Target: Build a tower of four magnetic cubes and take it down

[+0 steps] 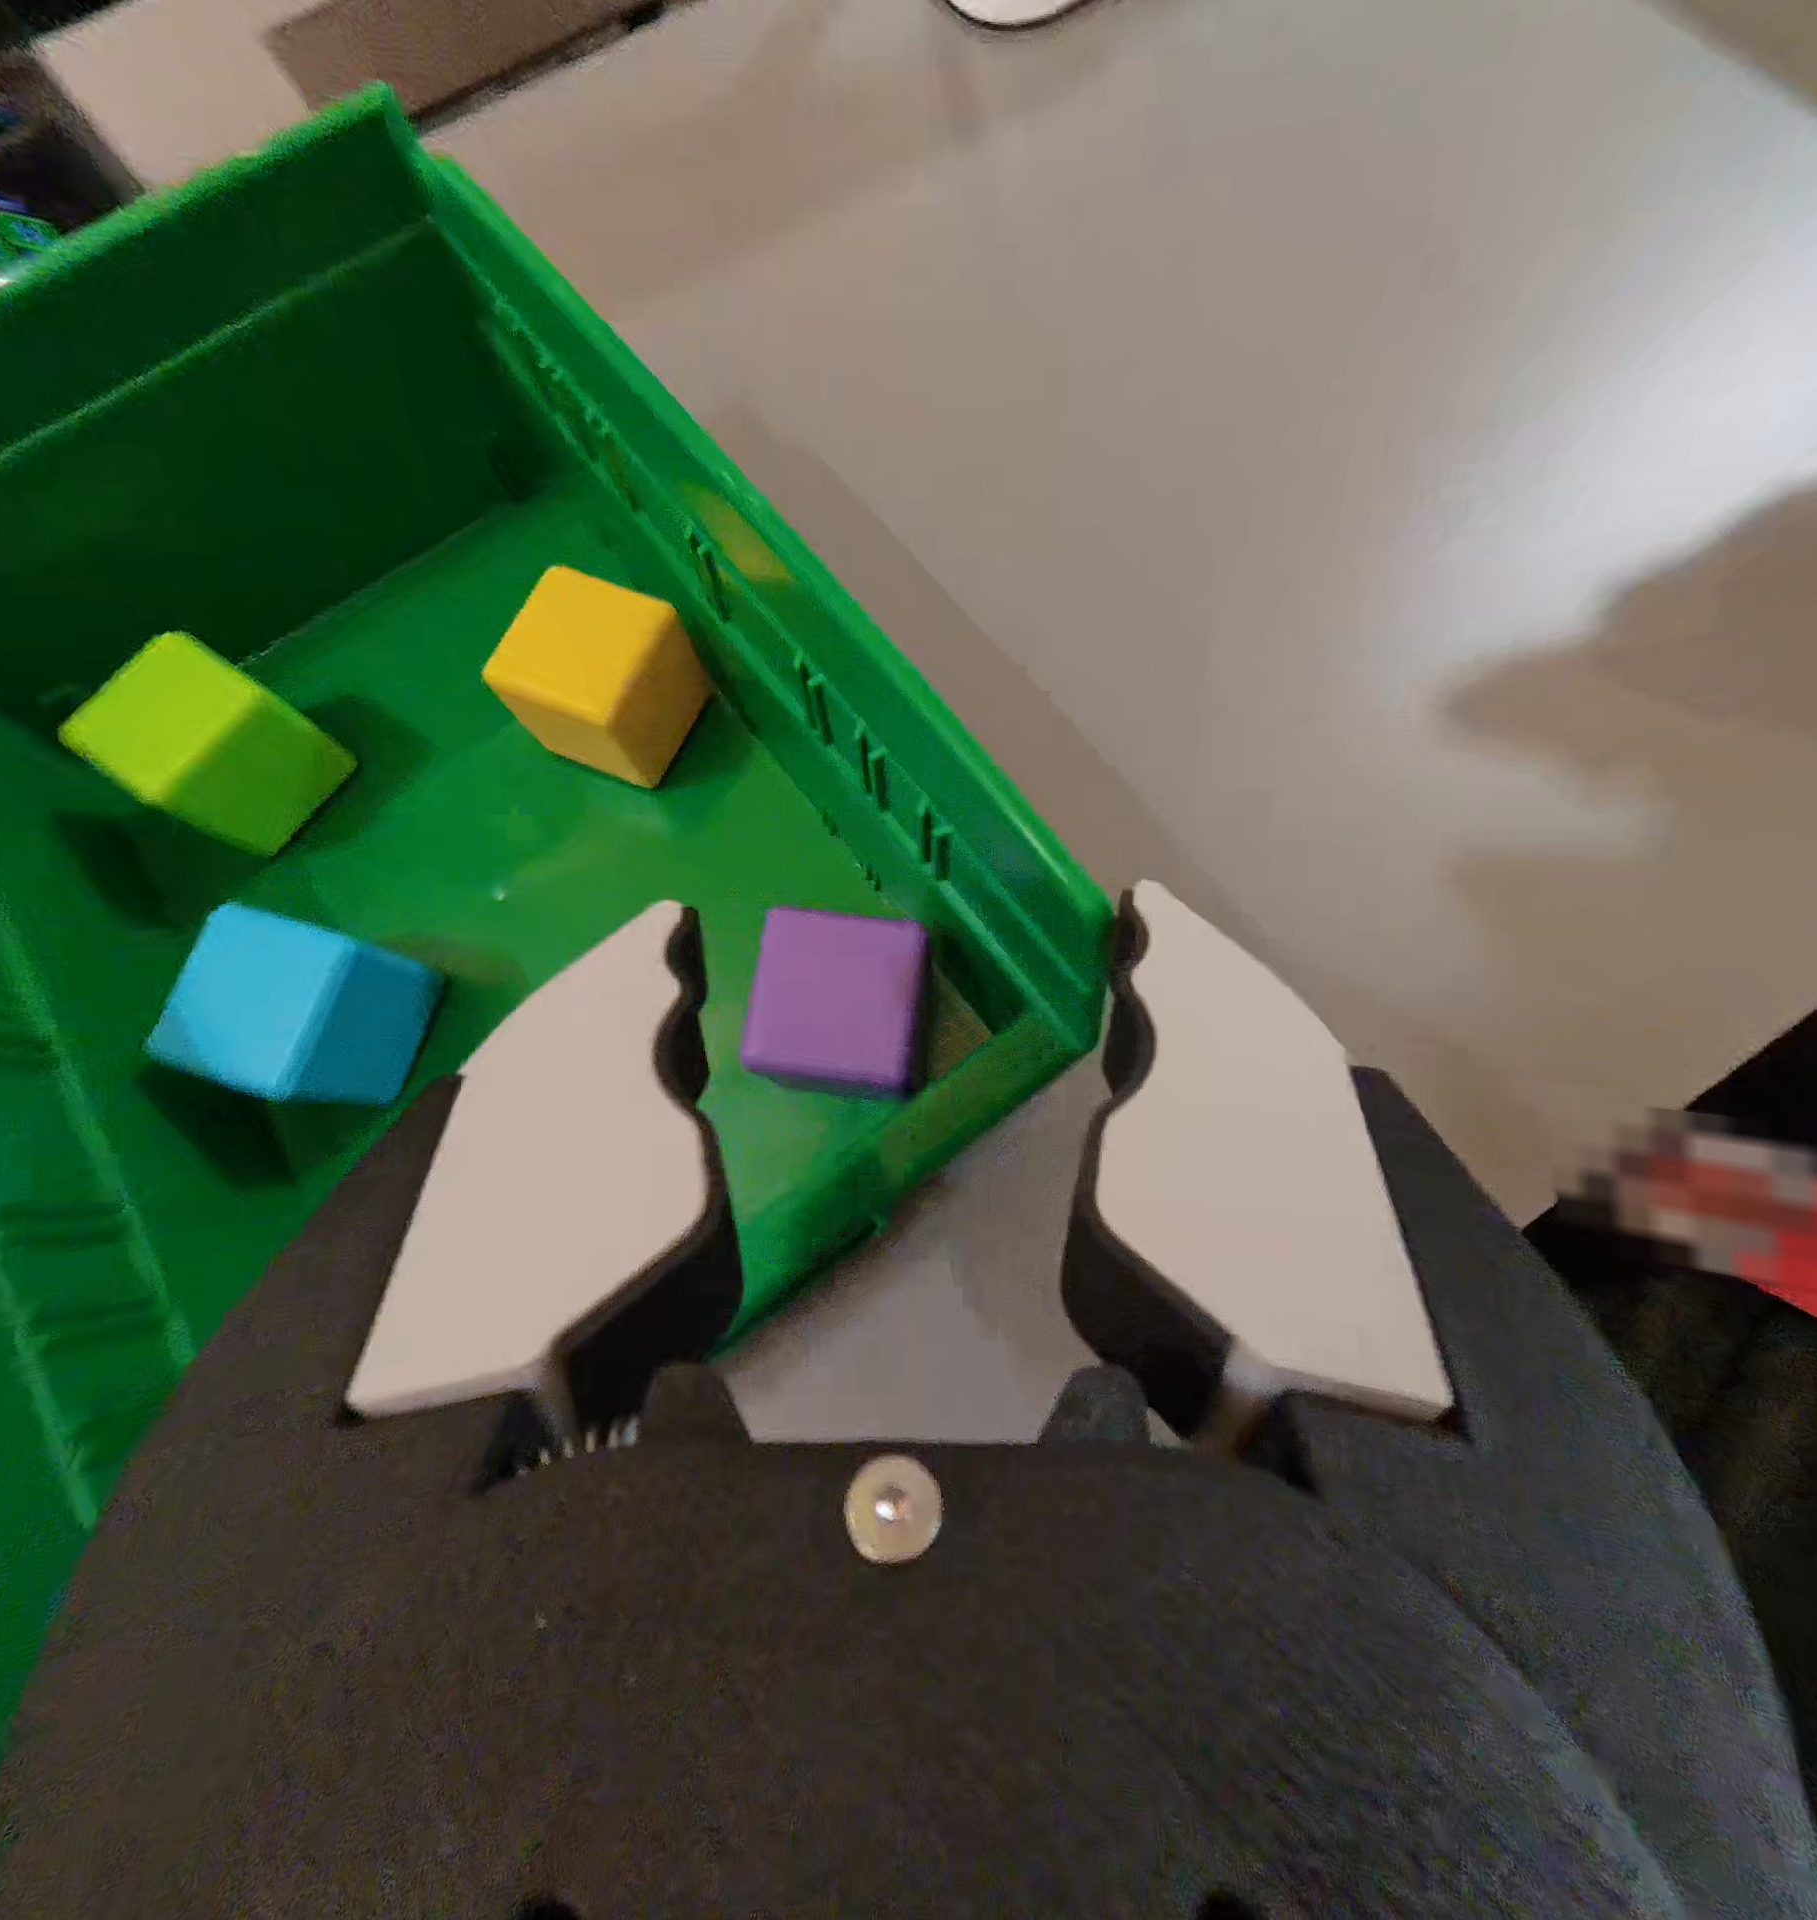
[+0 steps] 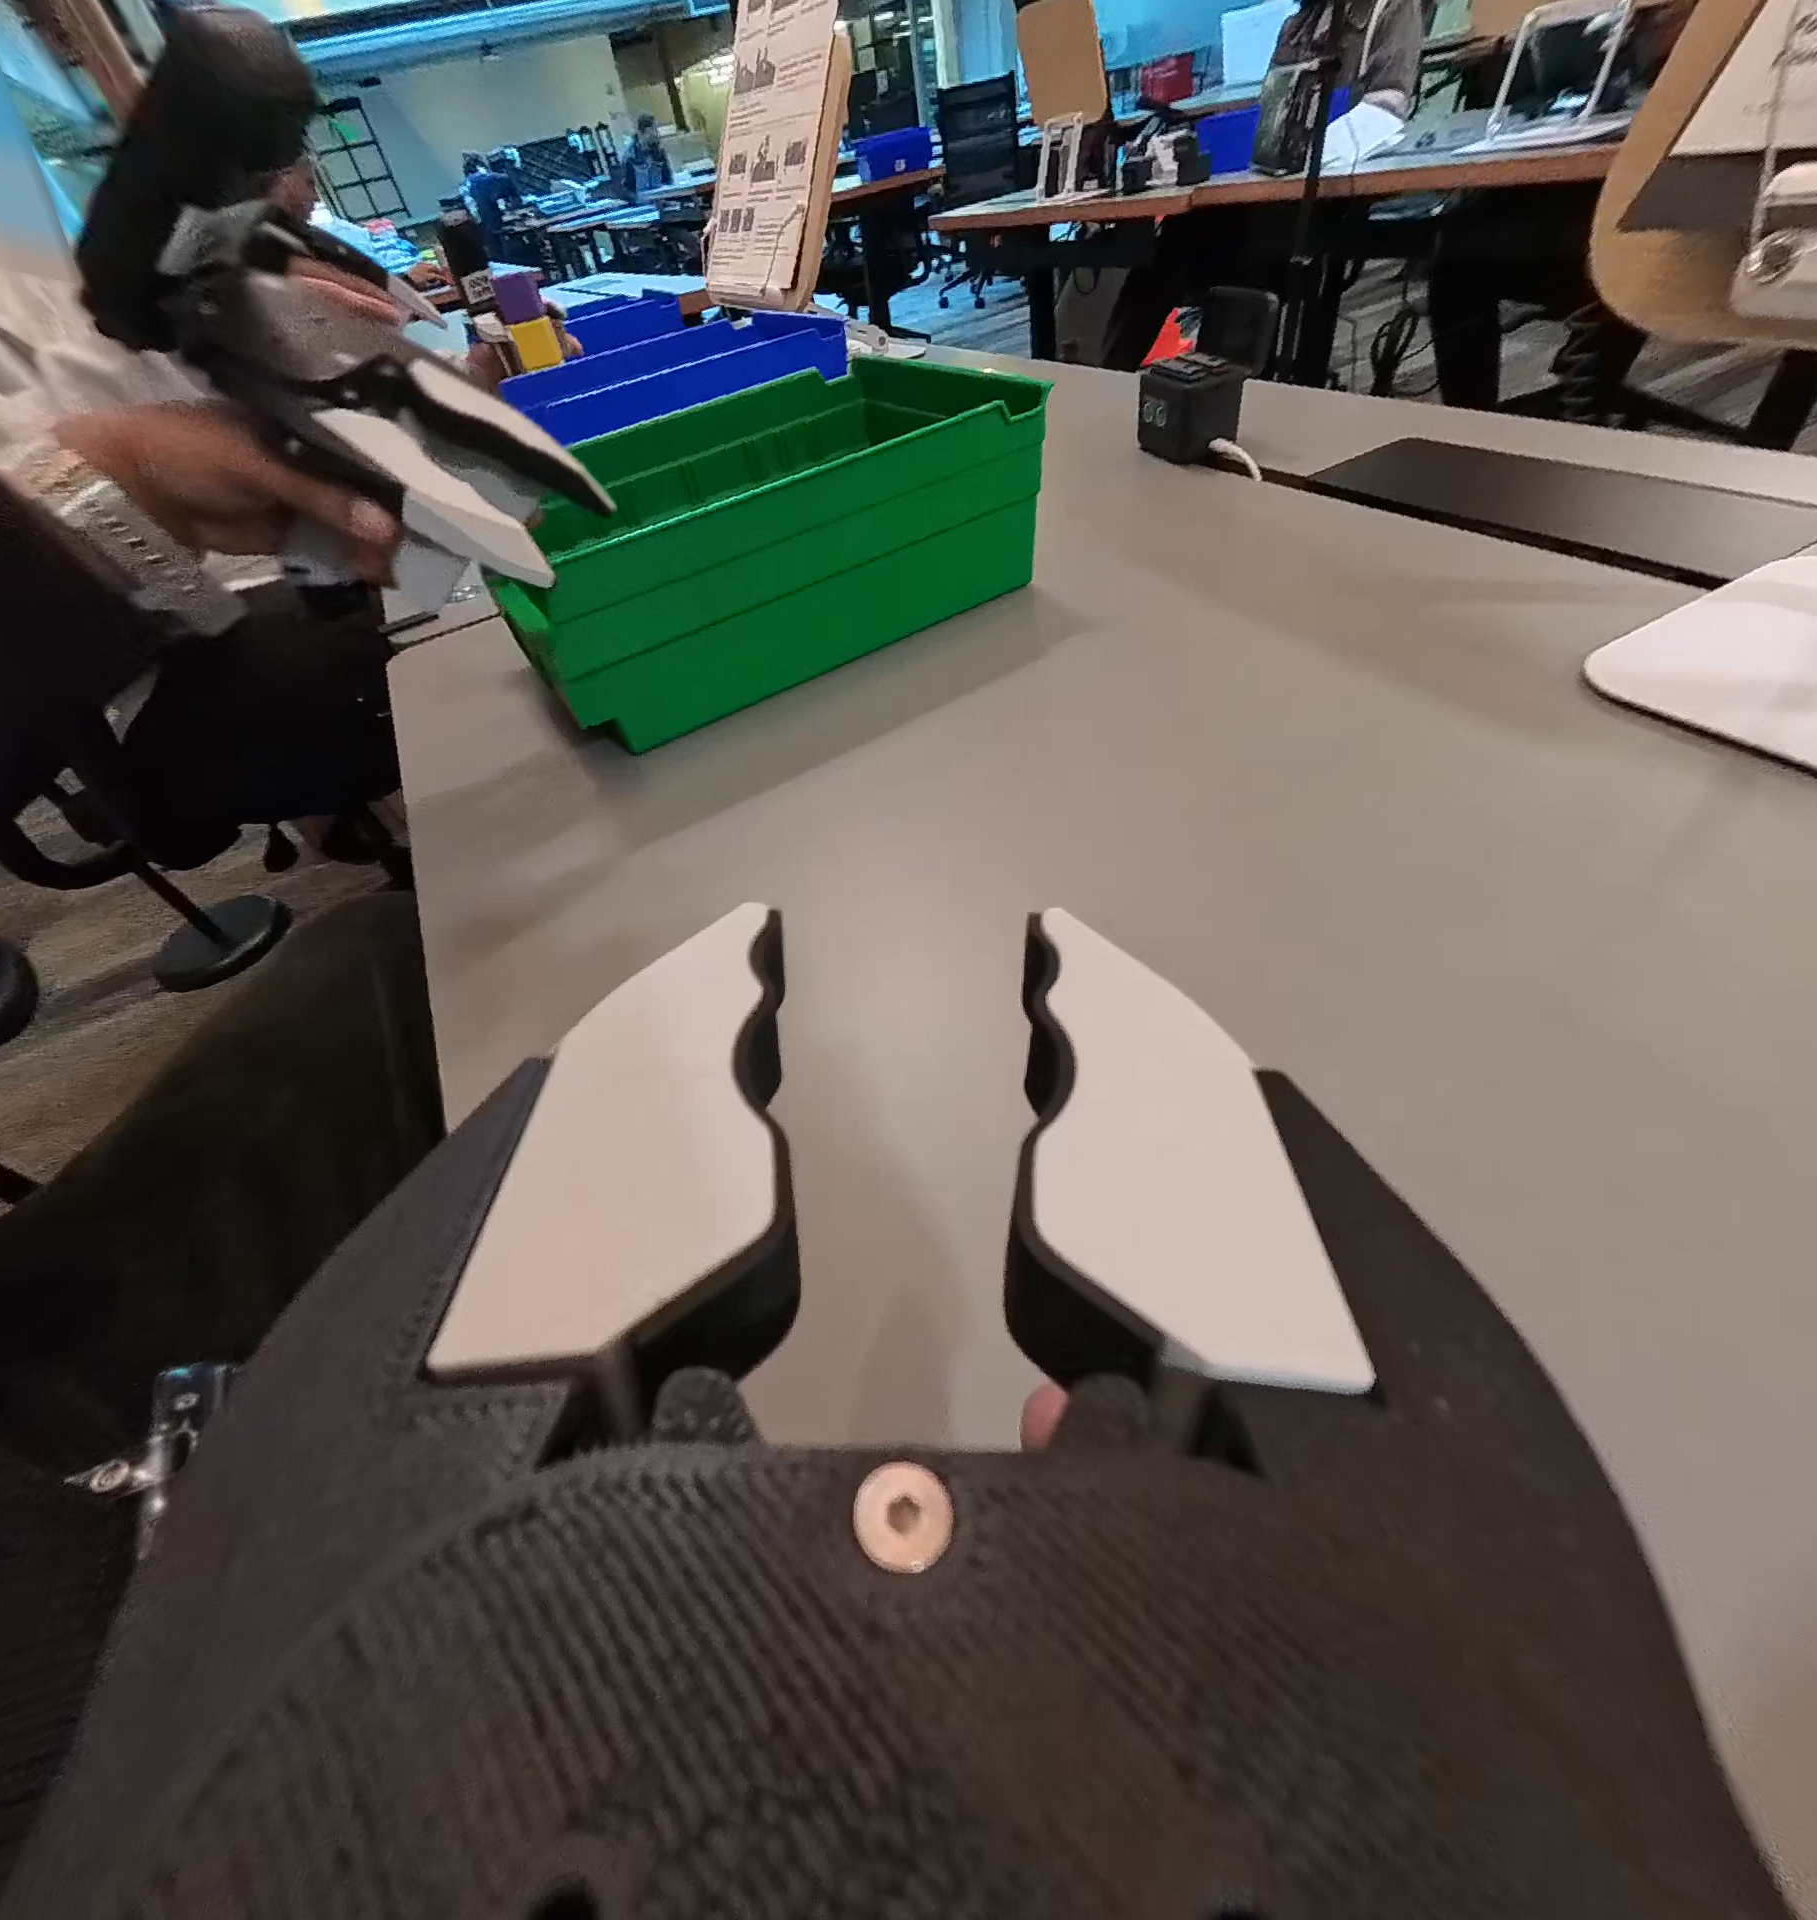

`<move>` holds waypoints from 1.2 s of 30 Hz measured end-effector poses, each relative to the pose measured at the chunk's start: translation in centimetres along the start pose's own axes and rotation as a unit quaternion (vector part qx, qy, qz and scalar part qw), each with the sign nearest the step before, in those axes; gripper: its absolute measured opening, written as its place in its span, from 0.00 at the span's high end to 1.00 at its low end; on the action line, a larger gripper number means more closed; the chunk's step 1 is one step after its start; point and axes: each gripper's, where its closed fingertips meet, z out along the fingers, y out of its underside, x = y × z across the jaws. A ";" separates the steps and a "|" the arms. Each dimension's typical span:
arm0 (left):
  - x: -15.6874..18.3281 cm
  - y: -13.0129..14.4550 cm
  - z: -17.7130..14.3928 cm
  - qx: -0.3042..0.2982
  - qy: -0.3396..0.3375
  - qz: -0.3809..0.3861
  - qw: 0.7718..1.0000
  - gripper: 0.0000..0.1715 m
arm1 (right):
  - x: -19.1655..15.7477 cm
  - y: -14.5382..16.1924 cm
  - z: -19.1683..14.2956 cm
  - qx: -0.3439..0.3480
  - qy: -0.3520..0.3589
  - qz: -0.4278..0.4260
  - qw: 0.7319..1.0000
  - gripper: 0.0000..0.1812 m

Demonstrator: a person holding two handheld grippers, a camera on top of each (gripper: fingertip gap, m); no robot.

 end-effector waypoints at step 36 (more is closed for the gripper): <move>3.4 4.0 0.2 -0.158 0.166 0.001 0.973 0.79 | -1.3 4.2 2.4 -0.089 -0.026 -0.014 0.996 0.77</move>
